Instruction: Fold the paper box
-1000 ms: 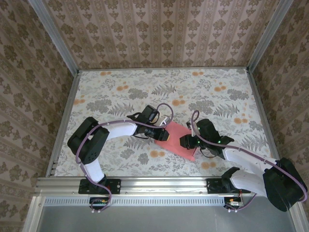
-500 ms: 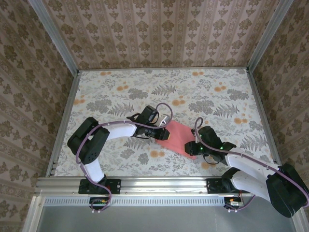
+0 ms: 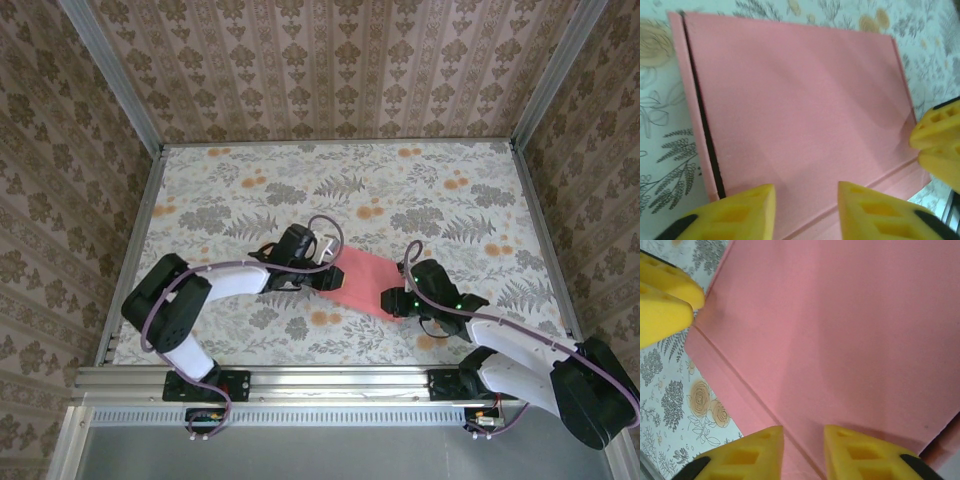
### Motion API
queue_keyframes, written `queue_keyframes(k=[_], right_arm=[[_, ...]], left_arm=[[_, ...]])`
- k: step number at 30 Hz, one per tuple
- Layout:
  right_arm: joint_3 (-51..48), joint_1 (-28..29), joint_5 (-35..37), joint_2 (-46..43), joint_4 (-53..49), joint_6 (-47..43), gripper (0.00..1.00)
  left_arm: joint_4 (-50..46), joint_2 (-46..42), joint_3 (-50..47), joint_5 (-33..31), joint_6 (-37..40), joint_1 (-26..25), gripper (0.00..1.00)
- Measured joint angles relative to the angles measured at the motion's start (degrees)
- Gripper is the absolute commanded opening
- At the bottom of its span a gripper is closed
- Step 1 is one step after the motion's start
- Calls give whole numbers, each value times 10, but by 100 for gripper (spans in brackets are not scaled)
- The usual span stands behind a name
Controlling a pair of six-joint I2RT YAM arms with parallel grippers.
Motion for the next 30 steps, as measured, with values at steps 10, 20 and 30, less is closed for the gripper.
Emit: queue_keyframes(k=[10, 20, 30], right_arm=[[-6, 3, 73, -132, -63, 33, 46], [-6, 3, 97, -122, -133, 76, 63], [-17, 3, 70, -64, -99, 89, 63]], left_arm=[[26, -34, -26, -54, -10, 1, 100], [19, -34, -26, -59, -11, 5, 100], [-9, 14, -5, -53, -14, 5, 100]])
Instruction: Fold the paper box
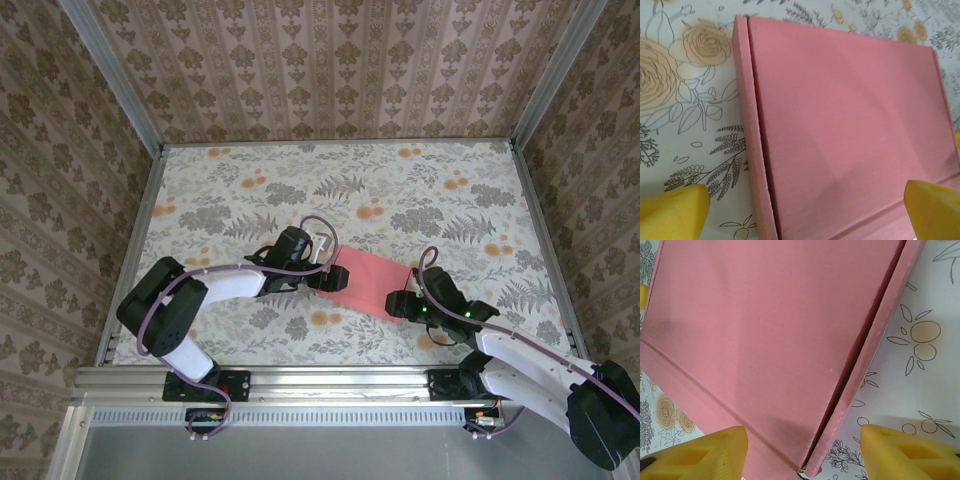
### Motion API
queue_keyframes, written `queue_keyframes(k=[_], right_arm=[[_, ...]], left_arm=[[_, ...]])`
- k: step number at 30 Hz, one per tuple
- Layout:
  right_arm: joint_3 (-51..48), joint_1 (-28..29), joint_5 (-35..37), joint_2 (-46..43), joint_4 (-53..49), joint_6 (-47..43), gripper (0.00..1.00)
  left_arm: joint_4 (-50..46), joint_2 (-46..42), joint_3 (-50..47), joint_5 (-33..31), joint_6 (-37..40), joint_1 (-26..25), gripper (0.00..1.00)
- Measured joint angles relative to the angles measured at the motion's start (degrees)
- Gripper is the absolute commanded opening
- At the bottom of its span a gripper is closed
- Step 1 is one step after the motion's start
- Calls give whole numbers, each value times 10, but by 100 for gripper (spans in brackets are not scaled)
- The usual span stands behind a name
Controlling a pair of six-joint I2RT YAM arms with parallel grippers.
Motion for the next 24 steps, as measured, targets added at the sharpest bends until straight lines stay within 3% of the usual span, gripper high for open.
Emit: queue_keyframes(k=[24], right_arm=[[-27, 0, -32, -3, 63, 4, 60]], left_arm=[[24, 19, 6, 68, -13, -1, 100]])
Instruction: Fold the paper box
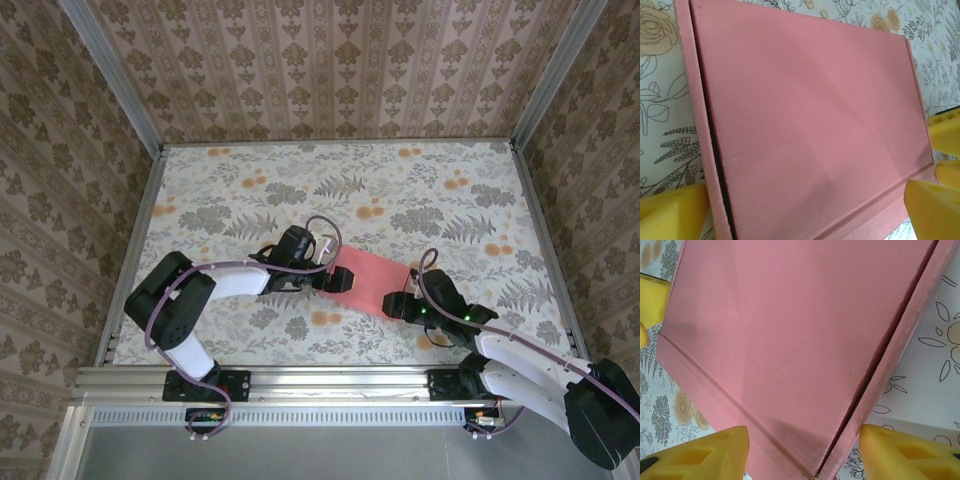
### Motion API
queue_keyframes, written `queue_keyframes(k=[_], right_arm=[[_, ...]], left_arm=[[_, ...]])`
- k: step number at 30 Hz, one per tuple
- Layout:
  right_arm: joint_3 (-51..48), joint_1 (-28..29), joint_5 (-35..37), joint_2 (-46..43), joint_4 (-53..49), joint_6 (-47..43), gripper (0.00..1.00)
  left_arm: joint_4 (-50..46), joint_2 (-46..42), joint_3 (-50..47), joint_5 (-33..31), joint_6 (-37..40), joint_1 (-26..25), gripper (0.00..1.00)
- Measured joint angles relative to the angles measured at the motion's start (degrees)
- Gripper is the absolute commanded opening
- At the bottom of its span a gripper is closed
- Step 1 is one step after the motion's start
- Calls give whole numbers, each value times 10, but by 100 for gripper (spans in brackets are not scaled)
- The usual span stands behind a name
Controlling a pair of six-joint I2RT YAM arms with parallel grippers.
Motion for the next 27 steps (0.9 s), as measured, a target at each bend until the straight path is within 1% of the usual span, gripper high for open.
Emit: queue_keyframes(k=[8, 14, 20, 27], right_arm=[[9, -3, 0, -61, -35, -1, 59], [49, -10, 1, -68, -71, -3, 60], [93, -17, 3, -67, -98, -3, 64], [157, -23, -5, -49, -132, -5, 71]], left_arm=[[-17, -61, -4, 0, -18, 2, 100], [-67, -111, 5, -5, -35, 2, 100], [-132, -147, 37, -17, -62, 2, 100], [-197, -201, 47, -27, -123, 1, 100]])
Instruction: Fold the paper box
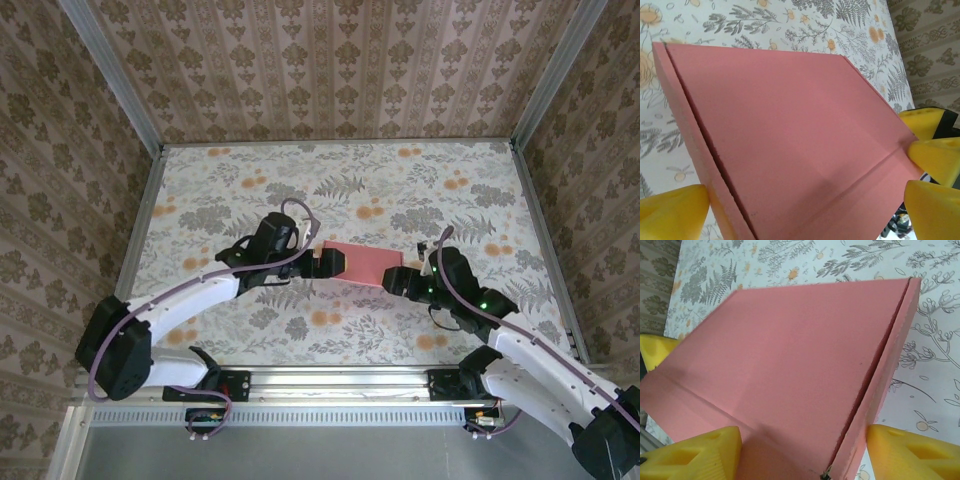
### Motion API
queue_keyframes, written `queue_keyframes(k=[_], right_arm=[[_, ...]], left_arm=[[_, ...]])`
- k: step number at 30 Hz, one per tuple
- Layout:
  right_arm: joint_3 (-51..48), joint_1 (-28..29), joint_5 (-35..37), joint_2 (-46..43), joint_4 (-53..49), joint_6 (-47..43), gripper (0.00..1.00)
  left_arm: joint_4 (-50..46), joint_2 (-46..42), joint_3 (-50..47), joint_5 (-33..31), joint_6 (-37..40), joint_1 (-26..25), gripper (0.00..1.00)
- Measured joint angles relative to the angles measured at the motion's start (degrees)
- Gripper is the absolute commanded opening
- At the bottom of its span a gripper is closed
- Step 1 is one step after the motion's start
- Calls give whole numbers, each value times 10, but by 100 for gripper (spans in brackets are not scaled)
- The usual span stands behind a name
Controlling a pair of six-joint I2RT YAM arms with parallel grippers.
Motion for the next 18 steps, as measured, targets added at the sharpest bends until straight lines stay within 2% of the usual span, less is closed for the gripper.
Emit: queue_keyframes(k=[7, 18], right_arm=[[28, -1, -18, 22, -13, -8, 74], [31, -4, -32, 41, -14, -13, 79]], left_arm=[[-57, -32, 0, -9, -26, -8, 100], [-86, -37, 15, -15, -41, -8, 100]])
